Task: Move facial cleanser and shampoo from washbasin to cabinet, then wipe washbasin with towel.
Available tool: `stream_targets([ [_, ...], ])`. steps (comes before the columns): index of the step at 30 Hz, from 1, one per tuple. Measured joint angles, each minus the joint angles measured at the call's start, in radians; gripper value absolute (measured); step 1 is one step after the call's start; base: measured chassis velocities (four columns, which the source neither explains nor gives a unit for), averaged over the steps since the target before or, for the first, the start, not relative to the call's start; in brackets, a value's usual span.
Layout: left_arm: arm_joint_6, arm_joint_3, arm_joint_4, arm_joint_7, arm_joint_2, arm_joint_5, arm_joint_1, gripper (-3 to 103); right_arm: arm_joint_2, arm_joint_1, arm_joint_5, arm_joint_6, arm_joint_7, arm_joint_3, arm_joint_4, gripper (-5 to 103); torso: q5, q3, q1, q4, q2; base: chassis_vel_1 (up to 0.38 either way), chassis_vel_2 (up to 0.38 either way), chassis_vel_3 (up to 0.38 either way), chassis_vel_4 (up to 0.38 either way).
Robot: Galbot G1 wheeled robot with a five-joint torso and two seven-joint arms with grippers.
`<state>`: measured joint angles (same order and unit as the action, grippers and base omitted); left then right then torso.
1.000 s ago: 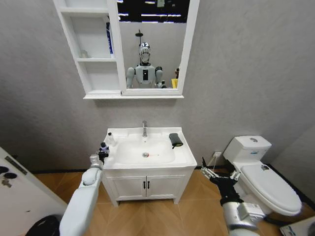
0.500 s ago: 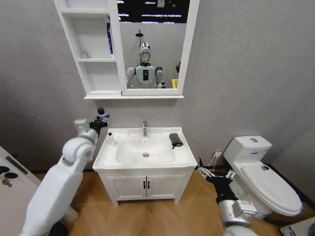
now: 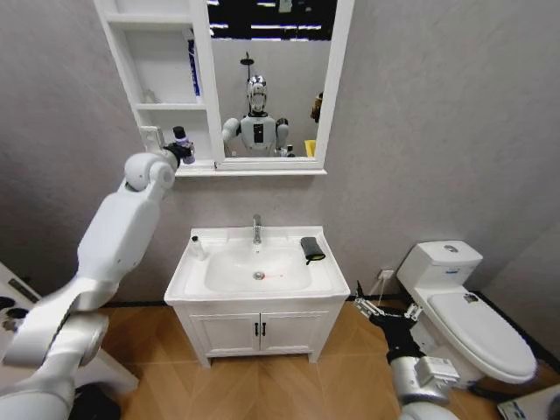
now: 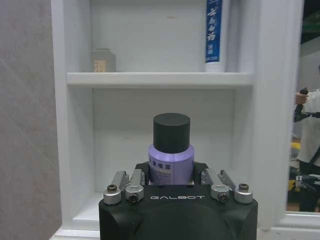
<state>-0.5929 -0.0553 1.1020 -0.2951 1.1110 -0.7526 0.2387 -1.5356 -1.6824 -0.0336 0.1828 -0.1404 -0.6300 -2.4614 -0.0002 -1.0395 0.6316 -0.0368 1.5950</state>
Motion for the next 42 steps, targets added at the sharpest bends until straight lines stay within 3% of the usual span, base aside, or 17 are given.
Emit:
stream_targets([
  [2,0.013,0.003,-0.117,0.051,0.030,0.058,0.052,43,0.000,-0.001,-0.001,-0.001,0.000,-0.002,0.002,100,0.0001,0.000,0.000,0.0003,0.000,0.000,0.000,0.000,0.000],
  [3,0.013,0.003,-0.117,0.051,0.030,0.058,0.052,43,0.000,-0.001,-0.001,-0.001,0.000,-0.002,0.002,100,0.0001,0.000,0.000,0.0003,0.000,0.000,0.000,0.000,0.000],
  [5,0.049,-0.004,-0.260,0.106,0.076,0.123,0.114,43,0.003,0.001,-0.001,-0.002,0.000,-0.001,0.006,100,0.0000,0.000,0.000,0.0000,0.000,0.000,0.000,0.000,0.000],
  [9,0.074,-0.011,-0.353,0.150,0.110,0.174,0.159,43,0.005,0.003,-0.001,-0.002,0.000,0.000,0.011,100,0.0002,0.000,0.000,0.0002,0.000,0.000,0.000,0.000,0.000],
  [11,0.135,-0.035,-0.503,0.212,0.172,0.268,0.227,43,0.006,0.003,-0.001,-0.003,0.000,0.001,0.012,100,0.0005,0.000,0.000,0.0004,0.000,0.000,0.000,0.000,0.000],
  [14,0.174,-0.081,-0.598,0.229,0.218,0.351,0.263,43,0.005,-0.004,-0.001,-0.013,0.000,-0.002,0.012,100,0.0007,0.000,0.000,0.0008,0.000,0.000,0.000,0.000,0.000],
  [20,0.180,-0.138,-0.596,0.208,0.225,0.448,0.228,43,0.005,-0.015,-0.002,-0.031,0.000,-0.009,0.012,100,0.0001,0.000,0.000,0.0002,0.000,0.000,0.000,0.000,0.000],
  [42,0.213,-0.194,-0.581,0.159,0.207,0.448,0.177,43,0.006,0.000,0.000,-0.038,0.000,-0.002,0.020,100,0.0002,0.000,0.000,0.0003,0.000,0.000,0.000,0.000,0.000],
])
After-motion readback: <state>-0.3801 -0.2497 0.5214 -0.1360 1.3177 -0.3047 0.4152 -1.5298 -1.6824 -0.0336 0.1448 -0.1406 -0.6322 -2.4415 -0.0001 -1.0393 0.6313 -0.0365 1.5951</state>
